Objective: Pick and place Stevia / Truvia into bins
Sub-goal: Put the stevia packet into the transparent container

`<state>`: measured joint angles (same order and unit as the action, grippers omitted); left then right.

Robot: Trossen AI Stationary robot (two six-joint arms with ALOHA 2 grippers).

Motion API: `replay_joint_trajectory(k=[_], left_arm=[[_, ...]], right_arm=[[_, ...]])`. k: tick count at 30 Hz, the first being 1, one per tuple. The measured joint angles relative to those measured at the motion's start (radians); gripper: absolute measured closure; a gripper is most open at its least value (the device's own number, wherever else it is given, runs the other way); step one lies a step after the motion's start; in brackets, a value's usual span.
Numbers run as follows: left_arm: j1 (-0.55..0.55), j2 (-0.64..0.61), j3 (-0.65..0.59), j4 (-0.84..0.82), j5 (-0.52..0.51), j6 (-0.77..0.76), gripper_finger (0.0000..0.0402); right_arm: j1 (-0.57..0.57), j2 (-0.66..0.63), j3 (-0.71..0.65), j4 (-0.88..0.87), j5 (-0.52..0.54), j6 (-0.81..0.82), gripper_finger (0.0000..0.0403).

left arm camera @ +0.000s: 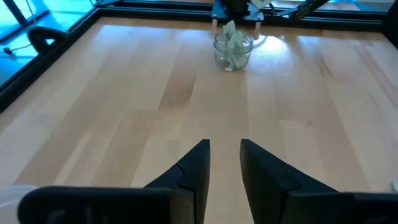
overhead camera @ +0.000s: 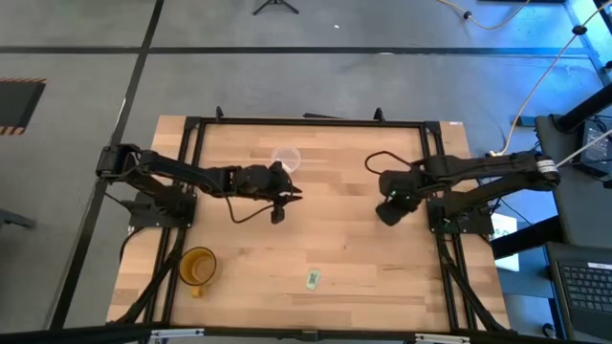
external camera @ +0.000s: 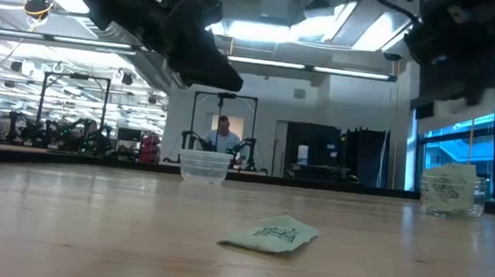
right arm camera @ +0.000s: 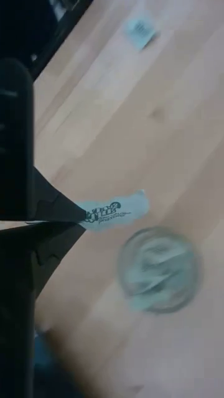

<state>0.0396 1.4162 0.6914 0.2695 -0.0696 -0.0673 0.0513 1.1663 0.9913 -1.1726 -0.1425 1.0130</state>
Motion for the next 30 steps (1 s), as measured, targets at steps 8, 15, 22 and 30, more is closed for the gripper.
replay_joint_trajectory(k=[8, 15, 22, 30], left_arm=[[0.028, 0.000, 0.000, 0.000, 0.000, 0.002, 0.0318], [0.037, 0.000, 0.000, 0.003, -0.002, 0.002, 0.0318], [0.033, 0.000, 0.000, 0.003, -0.002, -0.018, 0.0320], [0.033, 0.000, 0.000, 0.003, -0.002, -0.020, 0.0319]], right_arm=[[-0.028, 0.047, 0.000, -0.101, -0.146, -0.066, 0.0401], [-0.075, 0.118, 0.000, -0.112, -0.039, -0.131, 0.0401], [-0.099, 0.228, 0.000, -0.099, 0.001, -0.238, 0.0401], [-0.099, 0.316, 0.000, -0.065, 0.056, -0.266, 0.0401]])
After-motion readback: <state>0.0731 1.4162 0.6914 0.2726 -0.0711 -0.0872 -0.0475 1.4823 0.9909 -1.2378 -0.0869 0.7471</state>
